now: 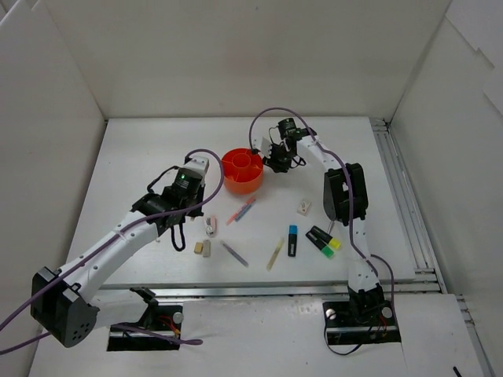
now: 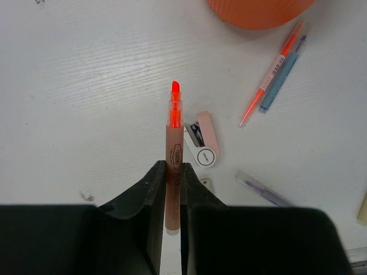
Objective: Sort the stationery into containers
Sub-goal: Close the pen cap on the pen.
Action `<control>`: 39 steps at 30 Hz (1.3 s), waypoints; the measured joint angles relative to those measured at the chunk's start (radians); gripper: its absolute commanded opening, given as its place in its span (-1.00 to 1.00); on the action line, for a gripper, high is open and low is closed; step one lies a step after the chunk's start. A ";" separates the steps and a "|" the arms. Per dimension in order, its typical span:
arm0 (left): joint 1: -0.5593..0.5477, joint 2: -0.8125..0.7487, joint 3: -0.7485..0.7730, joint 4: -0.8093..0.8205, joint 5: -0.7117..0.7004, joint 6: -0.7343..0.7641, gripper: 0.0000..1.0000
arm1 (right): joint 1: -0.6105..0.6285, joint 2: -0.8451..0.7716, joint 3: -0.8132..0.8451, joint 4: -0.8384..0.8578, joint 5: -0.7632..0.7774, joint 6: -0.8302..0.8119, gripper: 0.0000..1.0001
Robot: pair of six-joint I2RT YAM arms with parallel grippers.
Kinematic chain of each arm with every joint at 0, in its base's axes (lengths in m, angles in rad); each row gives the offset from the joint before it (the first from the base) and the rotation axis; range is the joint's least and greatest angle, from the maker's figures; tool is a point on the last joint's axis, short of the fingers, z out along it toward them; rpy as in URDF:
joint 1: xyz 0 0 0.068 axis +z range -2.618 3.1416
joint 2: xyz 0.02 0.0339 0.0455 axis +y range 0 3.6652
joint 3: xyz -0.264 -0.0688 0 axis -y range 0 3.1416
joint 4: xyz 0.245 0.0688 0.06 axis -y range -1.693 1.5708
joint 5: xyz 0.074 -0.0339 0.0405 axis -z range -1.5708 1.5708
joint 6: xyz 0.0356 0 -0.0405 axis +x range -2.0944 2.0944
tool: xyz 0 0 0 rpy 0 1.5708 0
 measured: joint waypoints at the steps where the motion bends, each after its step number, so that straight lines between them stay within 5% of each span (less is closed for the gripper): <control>1: 0.002 0.006 0.000 0.000 0.000 0.003 -1.00 | 0.000 0.007 0.012 -0.012 0.001 -0.011 -0.46; 9: 0.014 0.031 -0.001 0.001 0.002 0.018 -1.00 | 0.007 0.039 0.082 -0.084 -0.001 -0.103 -0.39; 13: 0.024 0.033 -0.001 0.007 0.006 0.019 -1.00 | 0.008 0.045 0.096 -0.109 -0.004 -0.129 -0.55; 17: 0.028 0.043 -0.001 0.010 0.009 0.019 -1.00 | 0.009 0.048 0.102 -0.128 -0.009 -0.156 -1.00; 25: 0.034 0.045 -0.001 0.013 0.019 0.020 -1.00 | 0.007 0.048 0.102 -0.132 -0.037 -0.149 -1.00; 33: 0.039 -0.023 -0.001 0.025 0.102 0.026 -1.00 | -0.064 -0.010 0.057 -0.101 -0.191 0.109 -1.00; 39: 0.018 -0.142 -0.041 0.115 0.218 0.046 -1.00 | -0.154 -0.314 -0.174 0.185 -0.256 0.447 -1.00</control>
